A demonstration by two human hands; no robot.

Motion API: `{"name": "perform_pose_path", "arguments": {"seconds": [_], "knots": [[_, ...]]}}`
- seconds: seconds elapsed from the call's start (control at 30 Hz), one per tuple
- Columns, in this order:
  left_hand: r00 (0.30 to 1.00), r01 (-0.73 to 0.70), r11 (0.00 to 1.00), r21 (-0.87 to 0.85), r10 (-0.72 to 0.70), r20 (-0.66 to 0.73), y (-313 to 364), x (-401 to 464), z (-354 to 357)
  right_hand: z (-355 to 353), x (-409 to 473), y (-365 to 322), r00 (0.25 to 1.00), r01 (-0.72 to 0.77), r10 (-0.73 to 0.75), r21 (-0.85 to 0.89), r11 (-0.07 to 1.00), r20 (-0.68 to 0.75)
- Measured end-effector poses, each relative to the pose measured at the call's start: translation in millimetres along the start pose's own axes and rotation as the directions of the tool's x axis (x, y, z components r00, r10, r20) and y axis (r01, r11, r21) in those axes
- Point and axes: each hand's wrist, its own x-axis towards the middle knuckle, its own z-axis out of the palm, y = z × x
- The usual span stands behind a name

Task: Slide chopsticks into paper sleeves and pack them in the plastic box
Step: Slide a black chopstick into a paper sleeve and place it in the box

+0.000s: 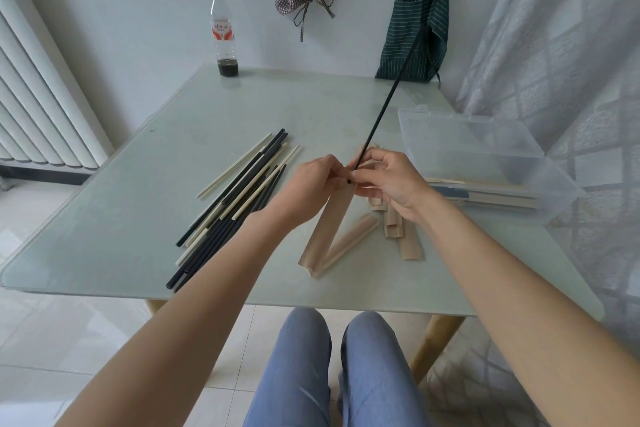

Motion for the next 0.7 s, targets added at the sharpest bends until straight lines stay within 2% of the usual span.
{"name": "perform_pose_path", "arguments": {"seconds": [0.13,0.3,0.43,0.53,0.63,0.7], "knots": [[1.000,-0.016,0.998,-0.054,0.016,-0.005,1.7,-1.6,-4.8,-0.1,0.0,0.5,1.000,-0.005,0.005,0.002,1.000,-0.007],[0.997,0.049,0.981,-0.189,-0.061,-0.056,3.4,-3.6,-0.1,0.5,0.3,-1.2,1.000,-0.015,0.015,-0.027,1.000,-0.008],[0.972,0.161,0.892,-0.422,-0.217,-0.088,2.7,-6.4,3.4,1.7,-0.5,-1.7,0.999,-0.035,0.035,-0.004,0.999,-0.002],[0.958,0.197,0.819,-0.538,-0.278,-0.072,6.0,-9.2,3.8,2.7,-0.6,0.7,0.999,-0.037,0.037,0.020,0.999,-0.016],[0.951,0.211,0.780,-0.589,-0.303,-0.061,11.6,-12.6,3.1,4.0,0.0,4.6,0.999,-0.038,0.039,0.064,0.997,-0.021],[0.953,0.225,0.794,-0.564,-0.300,-0.042,14.0,-13.4,2.6,3.9,1.2,6.9,0.999,-0.045,0.047,0.074,0.996,-0.025]]}}
